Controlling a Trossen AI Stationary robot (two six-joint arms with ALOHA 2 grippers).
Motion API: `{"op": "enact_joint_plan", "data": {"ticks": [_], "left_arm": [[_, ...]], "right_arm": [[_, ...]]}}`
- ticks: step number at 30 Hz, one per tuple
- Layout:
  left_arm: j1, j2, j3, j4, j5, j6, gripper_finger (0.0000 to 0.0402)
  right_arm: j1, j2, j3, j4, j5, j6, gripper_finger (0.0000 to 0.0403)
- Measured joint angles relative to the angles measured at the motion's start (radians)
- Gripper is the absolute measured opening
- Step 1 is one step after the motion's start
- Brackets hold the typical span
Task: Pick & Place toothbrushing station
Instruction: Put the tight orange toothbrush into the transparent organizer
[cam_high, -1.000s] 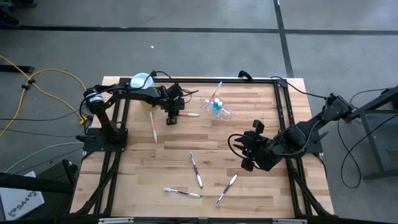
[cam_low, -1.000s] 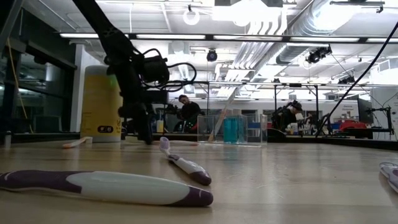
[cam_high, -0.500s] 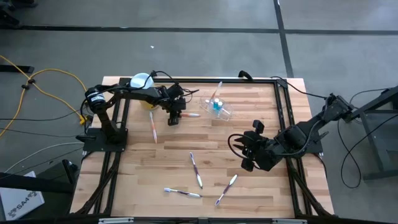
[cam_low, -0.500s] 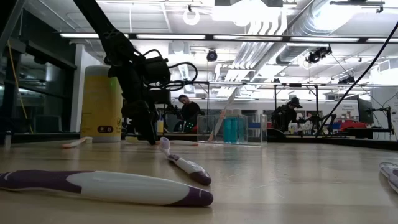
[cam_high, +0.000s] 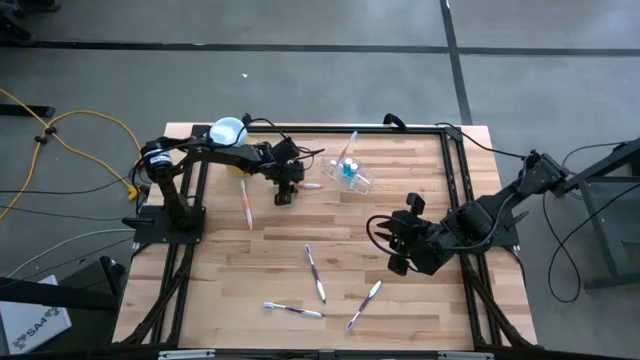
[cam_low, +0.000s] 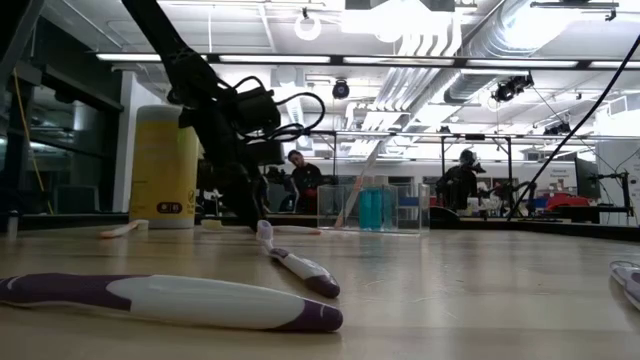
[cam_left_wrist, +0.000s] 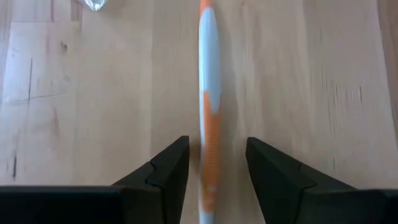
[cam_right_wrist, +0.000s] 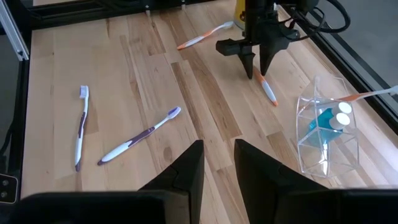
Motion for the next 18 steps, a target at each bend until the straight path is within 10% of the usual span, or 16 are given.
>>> {"op": "enact_joint_plan", "data": {"ticks": [18], "left_arm": [[0.000,0.051,0.005,-0.005,-0.009,-0.062,0.0032]], "right_arm": [[0.000,0.000,0.000,0.000,-0.006,0.000,0.0081]]}}
